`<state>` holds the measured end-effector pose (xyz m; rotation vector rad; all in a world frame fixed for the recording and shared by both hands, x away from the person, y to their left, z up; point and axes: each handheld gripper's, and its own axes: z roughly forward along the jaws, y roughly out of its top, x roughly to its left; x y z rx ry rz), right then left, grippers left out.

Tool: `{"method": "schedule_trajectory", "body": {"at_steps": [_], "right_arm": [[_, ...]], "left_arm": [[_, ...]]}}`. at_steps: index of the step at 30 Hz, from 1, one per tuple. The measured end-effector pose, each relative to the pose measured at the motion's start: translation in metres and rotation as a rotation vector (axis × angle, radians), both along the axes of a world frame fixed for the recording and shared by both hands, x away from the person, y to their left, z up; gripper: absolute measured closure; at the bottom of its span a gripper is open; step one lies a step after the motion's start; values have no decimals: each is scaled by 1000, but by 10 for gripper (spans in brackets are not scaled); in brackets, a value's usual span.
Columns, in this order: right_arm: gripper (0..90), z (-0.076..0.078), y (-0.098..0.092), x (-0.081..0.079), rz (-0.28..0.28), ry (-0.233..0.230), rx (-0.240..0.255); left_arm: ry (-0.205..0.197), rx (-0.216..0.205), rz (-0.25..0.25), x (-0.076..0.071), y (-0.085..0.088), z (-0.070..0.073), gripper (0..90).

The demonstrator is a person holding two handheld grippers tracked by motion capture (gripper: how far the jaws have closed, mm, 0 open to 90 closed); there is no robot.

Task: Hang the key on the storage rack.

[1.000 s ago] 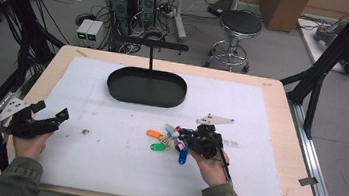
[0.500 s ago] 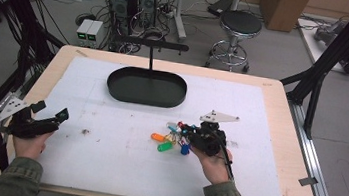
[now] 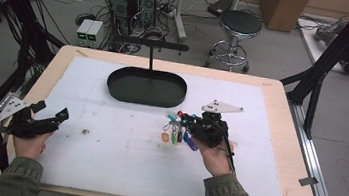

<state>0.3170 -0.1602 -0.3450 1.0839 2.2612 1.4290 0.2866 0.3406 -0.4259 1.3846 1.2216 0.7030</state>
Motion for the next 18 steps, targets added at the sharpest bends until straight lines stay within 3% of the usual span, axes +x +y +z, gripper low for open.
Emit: {"method": "schedule_trajectory", "body": {"at_steps": [18], "right_arm": [[852,29,10,18,28,-15,35]], "left_arm": [[0,3,-3,0,0,0,17]]}}
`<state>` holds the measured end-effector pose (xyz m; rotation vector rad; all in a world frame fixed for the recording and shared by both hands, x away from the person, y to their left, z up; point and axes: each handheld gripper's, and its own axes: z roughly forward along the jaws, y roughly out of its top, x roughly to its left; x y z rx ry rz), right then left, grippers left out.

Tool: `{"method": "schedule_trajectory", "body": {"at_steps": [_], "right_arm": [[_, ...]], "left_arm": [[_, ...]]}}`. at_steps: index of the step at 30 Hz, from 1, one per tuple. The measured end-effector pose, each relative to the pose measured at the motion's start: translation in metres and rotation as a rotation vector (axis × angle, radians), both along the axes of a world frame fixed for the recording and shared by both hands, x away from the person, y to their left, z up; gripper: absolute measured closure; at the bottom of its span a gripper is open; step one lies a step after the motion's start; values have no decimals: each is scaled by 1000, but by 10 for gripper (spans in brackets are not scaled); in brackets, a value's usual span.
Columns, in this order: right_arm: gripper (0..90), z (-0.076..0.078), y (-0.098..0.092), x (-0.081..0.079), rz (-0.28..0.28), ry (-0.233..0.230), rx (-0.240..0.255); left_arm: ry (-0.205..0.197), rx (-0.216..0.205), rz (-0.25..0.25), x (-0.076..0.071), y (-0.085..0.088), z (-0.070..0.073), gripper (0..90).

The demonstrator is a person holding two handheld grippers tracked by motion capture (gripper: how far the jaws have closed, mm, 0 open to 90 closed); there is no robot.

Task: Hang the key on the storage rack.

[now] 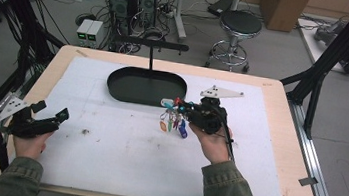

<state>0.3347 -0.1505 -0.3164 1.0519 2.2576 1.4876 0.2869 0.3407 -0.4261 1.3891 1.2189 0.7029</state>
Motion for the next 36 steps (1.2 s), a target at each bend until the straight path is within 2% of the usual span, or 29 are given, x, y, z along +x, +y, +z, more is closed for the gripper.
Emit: {"method": "schedule_trajectory", "body": {"at_steps": [8,13,20,36], "right_arm": [[852,11,0,11,17,17,34],[852,20,4,17,26,18,33],[852,41,15,27,44,11,42],[852,62,31,56,62,14,57]], "left_arm": [[-1,1,1,0,0,0,17],[-1,1,0,1,0,0,17],[1,1,0,1,0,0,17],[0,2,-3,0,0,0,17]]}}
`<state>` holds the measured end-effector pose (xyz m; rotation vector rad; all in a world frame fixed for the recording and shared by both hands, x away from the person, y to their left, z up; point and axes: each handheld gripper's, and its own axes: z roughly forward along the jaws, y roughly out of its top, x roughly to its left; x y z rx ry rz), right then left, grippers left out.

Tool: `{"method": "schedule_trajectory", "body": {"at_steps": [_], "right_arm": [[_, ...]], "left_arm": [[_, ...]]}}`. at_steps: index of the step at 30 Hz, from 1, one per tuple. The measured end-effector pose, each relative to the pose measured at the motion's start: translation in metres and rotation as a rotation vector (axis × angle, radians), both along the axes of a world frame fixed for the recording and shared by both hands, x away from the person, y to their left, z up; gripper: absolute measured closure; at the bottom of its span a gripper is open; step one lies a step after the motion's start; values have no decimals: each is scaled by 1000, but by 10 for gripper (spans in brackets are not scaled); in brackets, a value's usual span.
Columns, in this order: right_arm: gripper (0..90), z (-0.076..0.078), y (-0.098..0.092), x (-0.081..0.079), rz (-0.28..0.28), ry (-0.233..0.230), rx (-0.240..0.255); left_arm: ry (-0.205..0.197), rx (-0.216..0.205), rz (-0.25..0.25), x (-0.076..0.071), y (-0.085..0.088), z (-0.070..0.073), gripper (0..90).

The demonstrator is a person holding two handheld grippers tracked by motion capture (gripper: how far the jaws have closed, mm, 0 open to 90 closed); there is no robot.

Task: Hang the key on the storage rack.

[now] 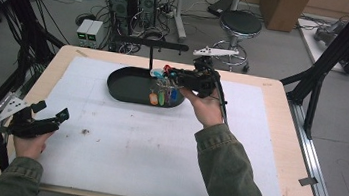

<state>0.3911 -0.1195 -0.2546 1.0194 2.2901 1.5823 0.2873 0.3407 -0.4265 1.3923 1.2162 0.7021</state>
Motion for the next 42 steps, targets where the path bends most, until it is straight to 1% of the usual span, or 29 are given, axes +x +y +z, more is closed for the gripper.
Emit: {"method": "schedule_trajectory", "body": {"at_steps": [5,13,19,20,21,23,25,26,31,32,37,38,42], "right_arm": [[852,5,7,10,14,8,17],[851,11,18,23,18,9,2],[852,13,24,35,20,27,11],[851,14,25,37,18,29,5],[851,15,27,39,19,20,4],[851,15,29,42,22,23,14],[852,15,32,48,16,26,11],[852,15,32,48,16,26,11],[852,15,32,57,1,32,12],[851,16,32,60,-6,39,14],[852,20,36,69,-16,38,22],[852,20,37,70,-19,47,22],[851,17,40,75,-30,53,10]], "left_arm": [[0,-3,0,0,0,0,17],[2,-6,-1,0,1,0,17],[3,-9,1,0,1,0,17],[3,-9,0,0,1,0,17],[3,-6,-1,0,1,0,17],[4,-7,0,1,1,-1,17],[3,-10,2,1,1,-1,17],[3,-10,2,1,1,-1,17],[3,-11,1,1,1,-1,17],[3,-12,1,1,1,-1,17],[2,-18,2,1,1,-1,17],[3,-15,2,1,1,-1,17],[3,-16,2,0,2,-1,17]]}}
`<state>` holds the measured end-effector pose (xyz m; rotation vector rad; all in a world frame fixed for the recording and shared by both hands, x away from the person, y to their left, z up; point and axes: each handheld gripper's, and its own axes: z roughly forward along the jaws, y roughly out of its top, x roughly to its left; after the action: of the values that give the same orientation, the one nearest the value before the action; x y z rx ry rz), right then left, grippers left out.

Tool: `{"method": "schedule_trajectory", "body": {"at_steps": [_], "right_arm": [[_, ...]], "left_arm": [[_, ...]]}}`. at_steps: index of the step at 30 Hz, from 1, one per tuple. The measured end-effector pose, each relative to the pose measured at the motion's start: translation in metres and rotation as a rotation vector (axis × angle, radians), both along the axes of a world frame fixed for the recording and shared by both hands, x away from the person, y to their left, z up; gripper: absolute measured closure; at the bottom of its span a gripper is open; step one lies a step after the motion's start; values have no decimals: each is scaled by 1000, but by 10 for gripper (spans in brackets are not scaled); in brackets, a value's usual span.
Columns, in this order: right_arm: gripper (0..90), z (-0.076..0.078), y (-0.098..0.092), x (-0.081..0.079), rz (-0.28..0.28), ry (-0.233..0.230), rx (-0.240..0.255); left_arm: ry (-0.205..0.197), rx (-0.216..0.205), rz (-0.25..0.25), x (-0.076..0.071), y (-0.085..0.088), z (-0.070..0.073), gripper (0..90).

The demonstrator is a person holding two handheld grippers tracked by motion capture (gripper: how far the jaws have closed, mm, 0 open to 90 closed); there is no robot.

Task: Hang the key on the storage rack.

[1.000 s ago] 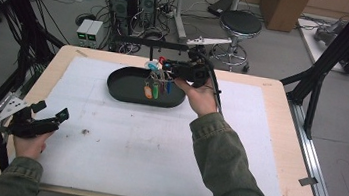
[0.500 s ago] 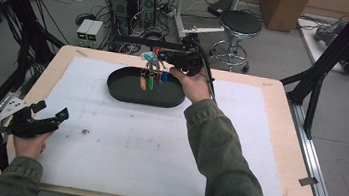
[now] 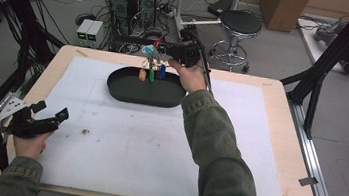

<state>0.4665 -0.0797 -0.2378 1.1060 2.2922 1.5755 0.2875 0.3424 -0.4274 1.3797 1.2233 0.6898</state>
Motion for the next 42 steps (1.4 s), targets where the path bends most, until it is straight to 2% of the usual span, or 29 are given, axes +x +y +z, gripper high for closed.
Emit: {"method": "schedule_trajectory", "body": {"at_steps": [8,20,27,42], "right_arm": [[852,-3,5,13,-20,11,-21],[852,4,21,36,-40,16,-64],[851,2,24,43,-61,22,-86],[851,-1,26,58,-74,21,-73]], "left_arm": [[-3,-10,5,0,1,0,17],[0,-18,7,-1,2,-1,17],[0,-15,3,0,2,-1,17],[0,-19,6,1,2,-1,17]]}}
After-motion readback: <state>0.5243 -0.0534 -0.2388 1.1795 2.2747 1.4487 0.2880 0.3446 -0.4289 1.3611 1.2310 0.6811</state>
